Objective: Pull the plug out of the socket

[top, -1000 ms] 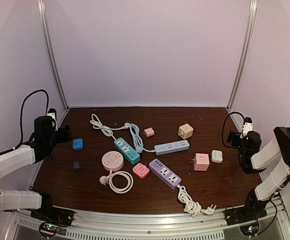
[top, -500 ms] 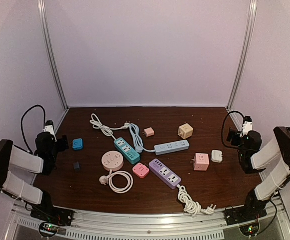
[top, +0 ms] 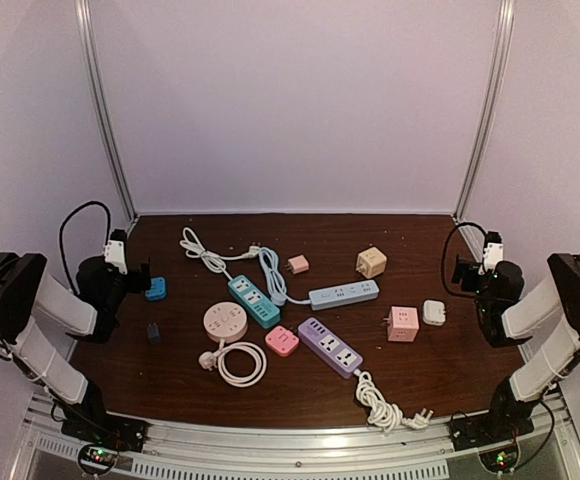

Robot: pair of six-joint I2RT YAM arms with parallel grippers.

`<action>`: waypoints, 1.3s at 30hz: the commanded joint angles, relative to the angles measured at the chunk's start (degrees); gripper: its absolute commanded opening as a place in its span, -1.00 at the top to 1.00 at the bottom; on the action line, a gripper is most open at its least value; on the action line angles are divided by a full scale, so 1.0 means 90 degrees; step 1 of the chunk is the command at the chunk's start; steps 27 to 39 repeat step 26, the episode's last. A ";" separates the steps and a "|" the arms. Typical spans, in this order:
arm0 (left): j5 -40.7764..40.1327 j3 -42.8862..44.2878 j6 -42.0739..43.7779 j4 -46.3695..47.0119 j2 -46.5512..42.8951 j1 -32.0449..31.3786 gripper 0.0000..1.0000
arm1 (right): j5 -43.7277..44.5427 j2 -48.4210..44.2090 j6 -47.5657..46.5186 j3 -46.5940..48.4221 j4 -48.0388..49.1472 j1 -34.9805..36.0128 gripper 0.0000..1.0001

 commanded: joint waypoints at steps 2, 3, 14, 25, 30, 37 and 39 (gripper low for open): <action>0.0370 0.0213 0.0274 -0.0164 0.0037 -0.0041 -0.95 | -0.0168 0.0018 -0.0063 0.0112 -0.0003 0.0012 -0.99; 0.0366 0.0209 0.0268 -0.0162 0.0044 -0.0041 -0.95 | -0.0162 0.0017 -0.0066 0.0108 -0.0002 0.0012 -1.00; 0.0290 0.0217 0.0250 -0.0171 0.0042 -0.0041 -0.95 | -0.0162 0.0027 -0.0061 0.0118 -0.0005 0.0012 -1.00; 0.0293 0.0211 0.0252 -0.0161 0.0039 -0.0040 -0.95 | -0.0161 0.0027 -0.0059 0.0125 -0.0015 0.0012 -0.99; 0.0293 0.0212 0.0249 -0.0161 0.0039 -0.0041 -0.95 | -0.0164 0.0027 -0.0062 0.0125 -0.0014 0.0012 -0.99; 0.0293 0.0212 0.0249 -0.0161 0.0039 -0.0041 -0.95 | -0.0164 0.0027 -0.0062 0.0125 -0.0014 0.0012 -0.99; 0.0293 0.0212 0.0249 -0.0161 0.0039 -0.0041 -0.95 | -0.0164 0.0027 -0.0062 0.0125 -0.0014 0.0012 -0.99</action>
